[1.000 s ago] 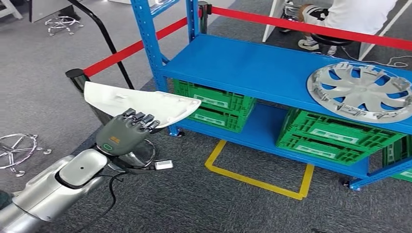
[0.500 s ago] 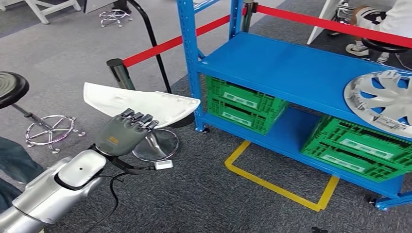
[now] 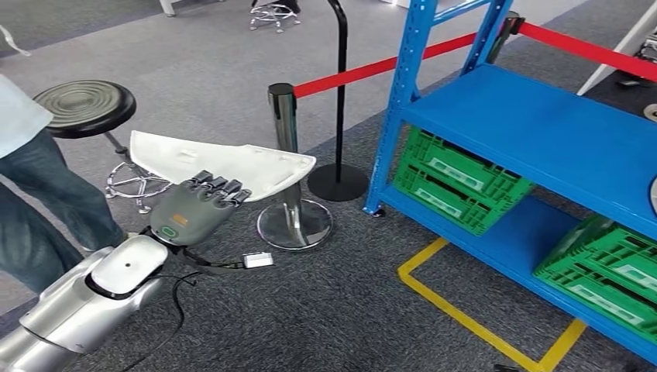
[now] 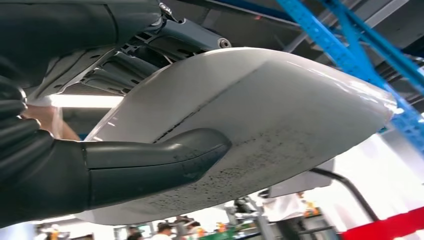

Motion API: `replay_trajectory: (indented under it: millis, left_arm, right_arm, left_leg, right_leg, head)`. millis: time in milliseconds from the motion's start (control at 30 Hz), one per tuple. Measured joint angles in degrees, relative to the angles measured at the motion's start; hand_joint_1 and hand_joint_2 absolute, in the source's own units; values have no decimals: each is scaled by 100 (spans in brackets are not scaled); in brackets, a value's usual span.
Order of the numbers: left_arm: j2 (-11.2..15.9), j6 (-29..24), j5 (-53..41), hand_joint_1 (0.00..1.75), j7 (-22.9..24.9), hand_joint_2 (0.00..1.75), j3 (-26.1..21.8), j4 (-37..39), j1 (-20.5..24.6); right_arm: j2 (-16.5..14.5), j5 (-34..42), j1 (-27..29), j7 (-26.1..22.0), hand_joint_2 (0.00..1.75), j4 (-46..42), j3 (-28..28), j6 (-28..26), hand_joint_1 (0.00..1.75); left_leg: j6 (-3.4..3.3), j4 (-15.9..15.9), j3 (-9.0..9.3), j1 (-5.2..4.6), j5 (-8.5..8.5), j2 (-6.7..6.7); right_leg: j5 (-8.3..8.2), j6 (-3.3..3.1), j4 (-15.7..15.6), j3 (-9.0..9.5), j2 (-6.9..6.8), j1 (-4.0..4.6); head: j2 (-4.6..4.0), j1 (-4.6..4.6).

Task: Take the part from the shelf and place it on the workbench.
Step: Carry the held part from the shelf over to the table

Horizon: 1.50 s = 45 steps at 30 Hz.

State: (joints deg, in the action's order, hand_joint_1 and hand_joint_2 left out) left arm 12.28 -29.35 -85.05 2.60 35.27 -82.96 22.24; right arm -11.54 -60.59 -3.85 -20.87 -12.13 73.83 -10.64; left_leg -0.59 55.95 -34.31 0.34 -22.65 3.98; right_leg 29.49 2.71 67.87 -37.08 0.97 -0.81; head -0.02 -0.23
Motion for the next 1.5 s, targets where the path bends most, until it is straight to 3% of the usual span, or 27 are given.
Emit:
replay_trajectory:
  millis: [67, 100, 133, 200, 267, 333, 400, 433, 500, 567, 633, 700, 767, 833, 900, 933, 967, 1000, 1067, 1133, 1200, 1233, 1300, 1367, 1400, 1467, 1500]
  left_arm:
    - [-20, 3, 15, 175, -65, 175, -40, 2, 3]
    - [-29, 4, 21, 175, -89, 175, -53, 2, 4]
    - [-33, 6, 25, 175, -105, 175, -61, 2, 4]
    - [-33, 7, 28, 175, -121, 175, -75, 2, -4]
    - [-35, 7, 31, 175, -122, 175, -98, 2, 2]
    - [-45, 7, 38, 175, -128, 175, -116, 4, 6]
    - [-49, 7, 48, 175, -146, 175, -128, 20, -21]
    - [-50, 7, 51, 175, -158, 175, -137, 32, -36]
    - [-51, 5, 56, 175, -185, 175, -166, 51, -48]
    - [-66, 11, 62, 175, -211, 175, -194, 56, -29]
    - [-98, 41, 69, 175, -222, 175, -206, 56, -8]
    - [-116, 83, 81, 175, -223, 175, -213, 56, -15]
    - [-113, 101, 98, 175, -223, 175, -228, 57, -22]
    - [-122, 98, 109, 175, -223, 175, -244, 61, -21]
    - [-133, 98, 116, 175, -223, 175, -249, 74, -37]
    - [-134, 98, 119, 175, -223, 175, -249, 82, -47]
    - [-133, 98, 120, 175, -223, 175, -250, 91, -56]
    - [-133, 98, 121, 175, -223, 175, -251, 96, -59]
    - [-133, 98, 121, 175, -223, 175, -259, 101, -56]
    - [-134, 97, 121, 175, -223, 175, -268, 102, -48]
    - [-128, 97, 129, 175, -223, 175, -281, 104, -53]
    - [-125, 98, 142, 175, -226, 175, -291, 105, -61]
    - [-121, 104, 185, 175, -241, 175, -310, 107, -56]
    - [-127, 119, 242, 175, -267, 175, -315, 107, -54]
    - [-125, 132, 290, 175, -285, 175, -320, 106, -77]
    - [-86, 161, 404, 175, -324, 175, -353, 95, -174]
    - [-49, 166, 462, 175, -344, 175, -384, 74, -238]
  right_arm:
    - [-3, 1, -10, -1, 0, 1, -3, 2, 0]
    - [-5, 1, -12, -1, 0, 2, -5, 4, 0]
    - [-8, 2, -14, -1, 0, 3, -8, 5, 0]
    - [-9, 2, -12, -1, 0, 3, -18, 4, 0]
    - [-8, 4, -20, -4, 0, 2, -29, -7, 0]
    - [-7, 24, -16, -1, 0, 0, -33, -39, 0]
    - [-9, 45, 0, 9, 0, 0, -32, -83, 0]
    - [-13, 50, 1, 11, 0, 0, -31, -96, 0]
    - [-21, 50, -9, 11, 0, 0, -32, -86, 0]
    - [-24, 43, -19, 6, 0, 0, -35, -44, 0]
    - [-24, 42, -22, -1, 0, 0, -37, -5, 0]
    - [-25, 52, -28, -1, 0, 0, -37, -1, 0]
    - [-29, 70, -31, 2, 0, 1, -37, -28, 0]
    - [-38, 87, -16, 3, 0, 1, -37, -65, 0]
    - [-46, 98, 4, 5, 0, 2, -37, -86, 0]
    - [-47, 101, 8, 6, 0, 2, -37, -91, 0]
    - [-48, 103, 8, 7, 0, 2, -36, -93, 0]
    - [-48, 104, 6, 7, 0, 2, -36, -95, 0]
    - [-50, 103, 0, 7, 0, 2, -36, -96, 0]
    - [-62, 103, -4, 10, 0, 2, -38, -95, 0]
    - [-72, 103, -5, 11, 0, 2, -39, -95, 0]
    - [-74, 103, -7, 11, 0, 2, -38, -95, 0]
    - [-77, 102, -14, 9, 0, 1, -37, -93, 0]
    - [-79, 87, -6, 9, 0, 0, -37, -91, 0]
    - [-79, 72, 1, 11, 0, 0, -38, -89, 0]
    - [-86, 23, 2, 21, 0, 0, -43, -86, 0]
    - [-96, -6, -4, 29, 0, 1, -49, -85, 0]
  left_leg:
    - [51, 36, -29, -2, 6, 145]
    - [83, 52, -56, -2, 15, 202]
    - [123, 54, -82, 1, 34, 255]
    - [191, 43, -118, 17, 65, 313]
    - [246, 226, -222, 0, -65, 103]
    - [283, 876, -530, -15, -415, -207]
    - [301, 1582, -859, -8, -682, -304]
    - [300, 1692, -903, -6, -676, -314]
    - [277, 1243, -641, -9, -394, -378]
    - [232, 461, -196, -44, -121, -633]
    - [174, 85, -11, -87, -59, -775]
    - [105, 43, -33, -97, -51, -647]
    - [38, 18, -32, -74, -25, -516]
    - [-11, 7, -29, -54, -11, -395]
    - [-33, 10, -33, -57, -11, -246]
    - [-32, 13, -33, -58, -10, -161]
    - [-30, 18, -32, -55, -9, -78]
    - [-24, 27, -30, -48, -10, 4]
    - [16, 66, -45, -36, -17, 160]
    - [88, 94, -94, -19, 3, 300]
    - [162, 79, -136, 10, 48, 432]
    - [191, 85, -153, 13, 42, 412]
    - [237, 360, -299, -7, -129, 145]
    - [268, 1071, -654, -18, -472, -195]
    - [280, 1439, -840, -13, -606, -268]
    - [289, 1670, -955, -2, -588, -314]
    - [288, 1462, -843, 2, -442, -344]
  right_leg:
    - [-254, -1, -701, 333, 245, -40]
    - [-284, -6, -857, 412, 328, -51]
    - [-266, -27, -880, 428, 346, -46]
    - [-300, -106, -877, 428, 218, -34]
    - [-330, -194, -901, 432, 91, -38]
    - [-337, -244, -914, 426, -47, -24]
    - [-334, -258, -914, 417, -207, -6]
    - [-332, -260, -914, 415, -287, -1]
    - [-328, -254, -913, 420, -438, 5]
    - [-309, -224, -906, 427, -563, 30]
    - [-291, -168, -907, 436, -679, 63]
    - [-279, -105, -922, 452, -779, 61]
    - [-157, -51, -774, 394, -582, 37]
    - [179, -22, -163, 126, -235, 26]
    - [475, -13, 591, -234, -109, 29]
    - [478, -12, 744, -325, -97, 29]
    - [364, -15, 663, -307, -88, 26]
    - [162, -17, 367, -183, -57, 19]
    - [-189, -14, -429, 175, 187, -22]
    - [-279, -25, -823, 376, 379, -44]
    - [-280, -82, -841, 405, 299, -23]
    - [-296, -119, -856, 416, 229, -18]
    - [-325, -197, -905, 443, 88, -19]
    - [-327, -242, -922, 450, -66, 1]
    - [-322, -252, -922, 449, -150, 9]
    - [-313, -260, -922, 450, -316, 15]
    - [-306, -258, -922, 454, -390, 16]
  head:
    - [0, -2]
    - [0, -5]
    - [0, -7]
    - [0, -8]
    - [0, -40]
    - [0, -77]
    - [0, -79]
    - [0, -81]
    - [0, -80]
    - [0, -83]
    - [0, -81]
    - [0, -79]
    - [0, -69]
    - [0, -43]
    - [0, -29]
    - [0, -27]
    - [0, -27]
    - [0, -26]
    - [0, -26]
    - [0, -32]
    - [0, -35]
    - [0, -34]
    - [0, -62]
    - [0, -90]
    - [0, -90]
    - [0, -91]
    - [0, -92]
